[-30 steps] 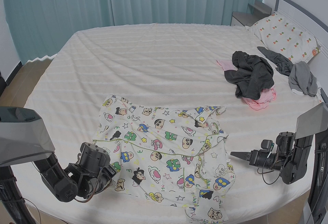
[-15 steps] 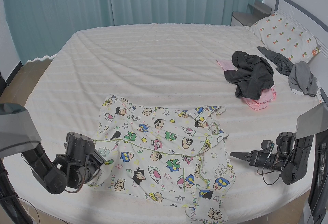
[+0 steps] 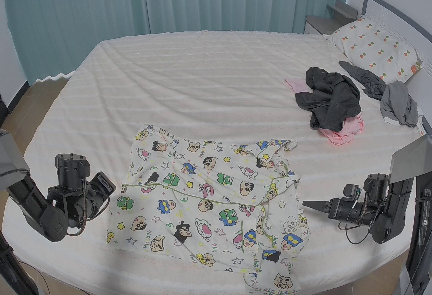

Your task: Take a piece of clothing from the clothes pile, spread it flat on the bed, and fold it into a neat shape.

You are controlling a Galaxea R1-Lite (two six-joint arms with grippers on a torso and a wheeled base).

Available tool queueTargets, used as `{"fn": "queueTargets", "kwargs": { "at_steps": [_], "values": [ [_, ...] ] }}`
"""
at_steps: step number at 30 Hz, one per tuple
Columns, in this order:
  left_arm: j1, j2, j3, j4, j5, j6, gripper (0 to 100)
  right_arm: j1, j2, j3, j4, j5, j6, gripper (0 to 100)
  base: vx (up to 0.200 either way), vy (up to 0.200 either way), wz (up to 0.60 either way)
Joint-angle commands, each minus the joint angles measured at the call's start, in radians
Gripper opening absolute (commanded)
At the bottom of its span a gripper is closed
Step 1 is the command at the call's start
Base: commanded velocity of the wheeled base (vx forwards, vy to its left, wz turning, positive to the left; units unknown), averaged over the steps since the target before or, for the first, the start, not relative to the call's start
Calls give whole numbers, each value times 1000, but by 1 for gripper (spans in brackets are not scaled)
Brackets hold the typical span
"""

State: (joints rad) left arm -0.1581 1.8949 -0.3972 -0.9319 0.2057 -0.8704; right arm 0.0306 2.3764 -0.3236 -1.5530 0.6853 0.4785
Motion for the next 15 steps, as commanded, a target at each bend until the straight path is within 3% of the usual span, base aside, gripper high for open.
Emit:
{"fn": "queueTargets", "kwargs": {
  "at_steps": [1,7,15],
  "values": [
    [37,46,0,-4,-2,1,0,0,-2,-2,-15,0,0,100,0,0,0],
    [74,95,-2,-65,-9,4,0,0,-2,-2,-15,0,0,100,0,0,0],
    [126,87,38,-107,-239,11,0,0,0,-2,-15,0,-1,100,0,0,0]
  ]
}}
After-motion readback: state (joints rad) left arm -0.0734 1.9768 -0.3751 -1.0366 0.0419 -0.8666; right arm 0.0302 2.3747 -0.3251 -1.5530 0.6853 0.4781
